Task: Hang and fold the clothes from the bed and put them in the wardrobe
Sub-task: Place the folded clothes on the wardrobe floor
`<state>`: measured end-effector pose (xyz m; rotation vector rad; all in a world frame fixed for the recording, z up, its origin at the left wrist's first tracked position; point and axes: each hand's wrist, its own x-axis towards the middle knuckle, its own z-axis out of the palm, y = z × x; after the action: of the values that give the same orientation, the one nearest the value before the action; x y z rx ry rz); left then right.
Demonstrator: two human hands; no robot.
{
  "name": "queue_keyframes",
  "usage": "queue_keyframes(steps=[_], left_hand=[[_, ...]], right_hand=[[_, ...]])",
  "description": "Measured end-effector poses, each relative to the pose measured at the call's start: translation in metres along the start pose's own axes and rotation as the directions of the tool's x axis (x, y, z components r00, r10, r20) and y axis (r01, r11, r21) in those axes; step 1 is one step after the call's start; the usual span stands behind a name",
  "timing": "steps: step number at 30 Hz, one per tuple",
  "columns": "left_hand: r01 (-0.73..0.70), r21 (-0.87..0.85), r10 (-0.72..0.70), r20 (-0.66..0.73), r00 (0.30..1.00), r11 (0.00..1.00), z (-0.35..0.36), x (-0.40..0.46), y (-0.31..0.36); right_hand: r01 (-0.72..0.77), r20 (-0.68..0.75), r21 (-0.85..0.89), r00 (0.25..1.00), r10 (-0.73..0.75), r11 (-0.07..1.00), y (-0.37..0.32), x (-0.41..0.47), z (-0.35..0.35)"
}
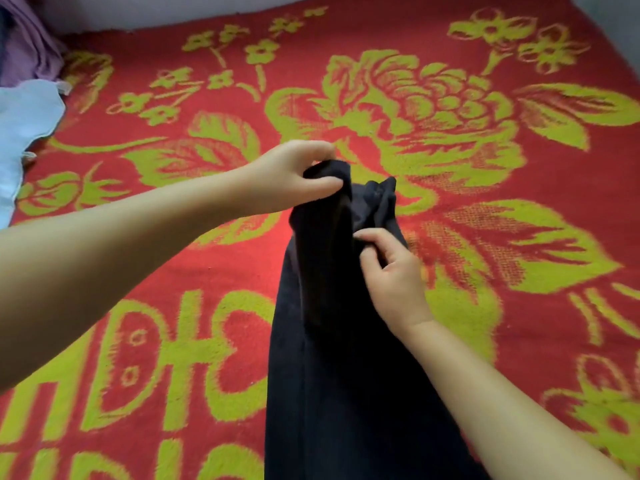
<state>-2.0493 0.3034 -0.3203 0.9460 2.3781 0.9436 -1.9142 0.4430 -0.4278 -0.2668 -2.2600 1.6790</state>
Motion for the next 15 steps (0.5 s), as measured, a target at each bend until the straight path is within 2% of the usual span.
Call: queue_keyframes(steps=[1,2,4,6,7,8,10,13,15], left_hand=[[0.132,-0.051,-0.127,0.077,0.989,0.99,-0.005,-0.01,-0.006],[0.289,-0.059,-0.278,0.146,0.949,0.956,-0.008,-0.022,-0.014],[0.592,-0.06,-0.553,0.29,0.781,0.804,-0.009,-0.039,-0.033],[0.765,-0.124,-0.63,0.492,0.601,0.633,0.0,-0.05,-0.047],[0.786,-0.157,-0.602,0.56,0.57,0.598,0.004,-0.052,-0.053],[0.779,-0.163,-0.576,0.586,0.57,0.606,0.008,-0.052,-0.058],[0.741,-0.076,-0.602,0.53,0.597,0.668,0.014,-0.05,-0.064],[0.656,-0.166,-0.592,0.312,0.743,0.736,0.001,-0.046,-0.064],[0.554,-0.33,-0.522,0.188,0.832,0.765,-0.033,-0.043,-0.064]], right_hand=[[-0.009,0.147,-0.005,0.989,0.01,1.0,-0.009,-0.01,0.006],[-0.025,0.255,-0.029,0.966,0.032,0.999,-0.016,-0.019,0.013],[-0.055,0.326,-0.053,0.943,0.069,0.997,-0.024,-0.031,0.027],[-0.018,0.344,-0.045,0.938,0.032,0.999,-0.033,-0.034,0.042],[0.023,0.372,-0.033,0.928,-0.009,0.999,-0.038,-0.035,0.049],[0.068,0.422,-0.009,0.905,-0.058,0.998,-0.043,-0.036,0.054],[0.083,0.528,0.033,0.845,-0.088,0.996,-0.042,-0.038,0.059],[-0.109,0.529,0.038,0.846,0.073,0.993,-0.03,-0.022,0.046],[-0.176,0.447,-0.081,0.873,0.193,0.981,-0.01,0.005,0.033]])
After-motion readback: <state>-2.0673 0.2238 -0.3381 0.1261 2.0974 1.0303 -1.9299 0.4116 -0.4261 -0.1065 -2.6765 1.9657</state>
